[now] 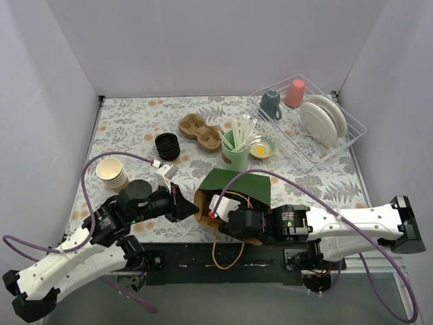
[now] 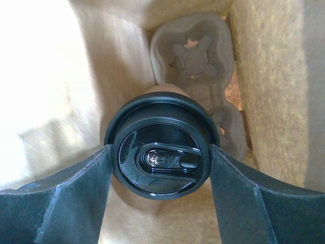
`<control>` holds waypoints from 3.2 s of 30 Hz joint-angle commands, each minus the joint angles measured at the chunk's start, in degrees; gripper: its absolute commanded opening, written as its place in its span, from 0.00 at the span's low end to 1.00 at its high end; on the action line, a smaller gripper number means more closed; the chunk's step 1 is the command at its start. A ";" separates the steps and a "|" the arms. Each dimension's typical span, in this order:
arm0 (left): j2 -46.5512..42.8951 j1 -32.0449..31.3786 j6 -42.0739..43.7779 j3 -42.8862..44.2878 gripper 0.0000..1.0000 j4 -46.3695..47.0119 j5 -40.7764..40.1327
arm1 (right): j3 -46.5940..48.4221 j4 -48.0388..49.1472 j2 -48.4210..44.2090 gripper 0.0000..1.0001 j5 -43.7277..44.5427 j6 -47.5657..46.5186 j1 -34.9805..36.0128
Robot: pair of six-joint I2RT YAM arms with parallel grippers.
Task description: Pack the takeout coffee
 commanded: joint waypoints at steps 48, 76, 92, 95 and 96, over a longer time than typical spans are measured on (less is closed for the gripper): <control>0.99 0.16 -3.42 0.29 0.00 2.12 4.48 | -3.26 4.76 -0.12 0.36 -8.61 -30.67 -8.19; 1.17 0.16 -2.10 -0.94 0.00 0.98 6.33 | -4.39 8.62 2.51 0.34 -14.68 -40.79 -15.84; 0.91 0.16 -3.59 -0.50 0.00 0.10 6.07 | -8.34 16.09 2.60 0.34 -13.28 -47.90 -16.10; 1.25 0.16 -3.86 -0.24 0.00 -0.16 5.63 | -10.54 18.11 1.72 0.34 -13.02 -48.34 -16.72; 1.34 0.16 -4.03 -0.06 0.00 -0.25 5.71 | -11.16 18.29 1.55 0.34 -12.84 -48.26 -16.89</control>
